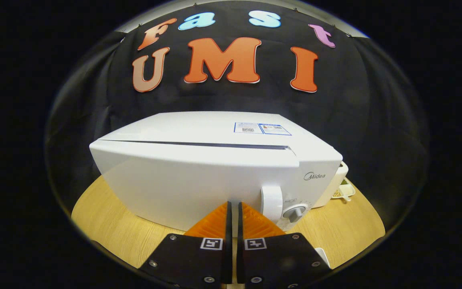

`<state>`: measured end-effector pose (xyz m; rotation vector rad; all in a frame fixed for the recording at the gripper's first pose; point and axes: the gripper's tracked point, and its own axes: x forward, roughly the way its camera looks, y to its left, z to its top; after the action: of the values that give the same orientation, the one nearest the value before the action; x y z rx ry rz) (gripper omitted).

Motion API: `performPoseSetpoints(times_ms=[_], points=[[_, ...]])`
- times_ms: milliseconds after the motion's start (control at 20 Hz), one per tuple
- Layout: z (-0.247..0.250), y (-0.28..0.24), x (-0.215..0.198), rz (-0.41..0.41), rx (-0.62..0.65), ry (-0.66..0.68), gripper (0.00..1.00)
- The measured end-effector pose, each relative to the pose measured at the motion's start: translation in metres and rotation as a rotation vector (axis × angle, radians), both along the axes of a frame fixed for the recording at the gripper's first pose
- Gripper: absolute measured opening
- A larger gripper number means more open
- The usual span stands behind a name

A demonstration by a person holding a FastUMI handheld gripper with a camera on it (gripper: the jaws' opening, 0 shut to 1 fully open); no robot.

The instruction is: Open the microwave, put the food inside, and close the microwave door.

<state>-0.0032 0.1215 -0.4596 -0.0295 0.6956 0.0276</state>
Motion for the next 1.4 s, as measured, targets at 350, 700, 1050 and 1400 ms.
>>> performPoseSetpoints(times_ms=[350, 700, 1050, 1400], points=[[0.003, -0.004, 0.009, 0.028, -0.006, -0.021, 0.04], [0.109, -0.017, 0.007, 0.061, 0.0, -0.211, 0.11], [0.27, -0.062, 0.024, 0.046, 0.027, -0.431, 0.5], [0.401, -0.09, 0.03, 0.083, 0.03, -0.569, 0.92]])
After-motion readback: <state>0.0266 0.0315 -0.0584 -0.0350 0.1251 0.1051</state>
